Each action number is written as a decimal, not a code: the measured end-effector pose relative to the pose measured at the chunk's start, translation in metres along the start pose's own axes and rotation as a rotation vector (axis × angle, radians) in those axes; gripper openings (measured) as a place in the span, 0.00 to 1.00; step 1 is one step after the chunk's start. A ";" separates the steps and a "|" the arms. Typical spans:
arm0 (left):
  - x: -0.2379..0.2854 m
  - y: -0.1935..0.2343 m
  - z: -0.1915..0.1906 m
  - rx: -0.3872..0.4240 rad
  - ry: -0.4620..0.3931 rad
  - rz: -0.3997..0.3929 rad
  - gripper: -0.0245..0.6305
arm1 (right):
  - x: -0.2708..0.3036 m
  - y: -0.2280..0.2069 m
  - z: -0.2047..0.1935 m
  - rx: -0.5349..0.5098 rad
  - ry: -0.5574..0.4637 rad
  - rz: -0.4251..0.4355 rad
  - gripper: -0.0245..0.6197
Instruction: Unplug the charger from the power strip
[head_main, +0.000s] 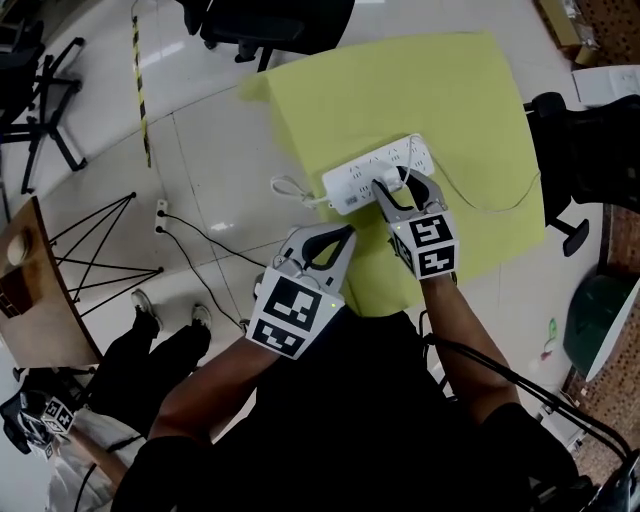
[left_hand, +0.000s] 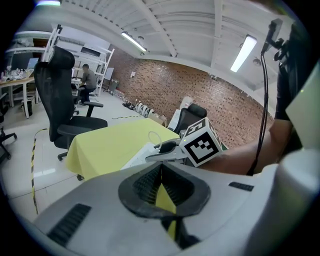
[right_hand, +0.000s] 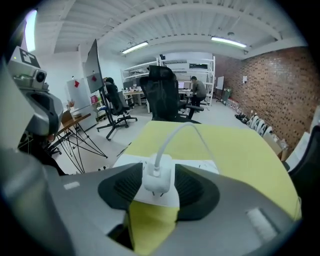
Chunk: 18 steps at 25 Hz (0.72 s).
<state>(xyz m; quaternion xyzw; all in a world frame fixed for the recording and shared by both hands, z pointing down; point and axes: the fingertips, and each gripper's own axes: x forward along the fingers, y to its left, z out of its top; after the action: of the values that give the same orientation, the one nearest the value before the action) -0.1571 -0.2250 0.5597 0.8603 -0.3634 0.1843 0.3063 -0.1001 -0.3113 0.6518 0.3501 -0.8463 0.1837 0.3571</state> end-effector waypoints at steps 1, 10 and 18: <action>-0.002 0.003 -0.001 -0.005 -0.002 0.005 0.05 | 0.002 0.000 0.000 -0.002 0.009 -0.002 0.35; -0.018 0.020 -0.004 -0.033 -0.034 0.036 0.05 | 0.007 -0.001 0.000 0.018 0.039 -0.043 0.26; -0.020 0.018 -0.004 -0.028 -0.040 0.015 0.05 | -0.005 -0.004 0.012 0.036 -0.001 -0.071 0.25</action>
<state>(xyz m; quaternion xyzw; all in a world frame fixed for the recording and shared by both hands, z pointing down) -0.1843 -0.2221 0.5585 0.8569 -0.3783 0.1640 0.3095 -0.1002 -0.3188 0.6404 0.3862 -0.8300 0.1859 0.3568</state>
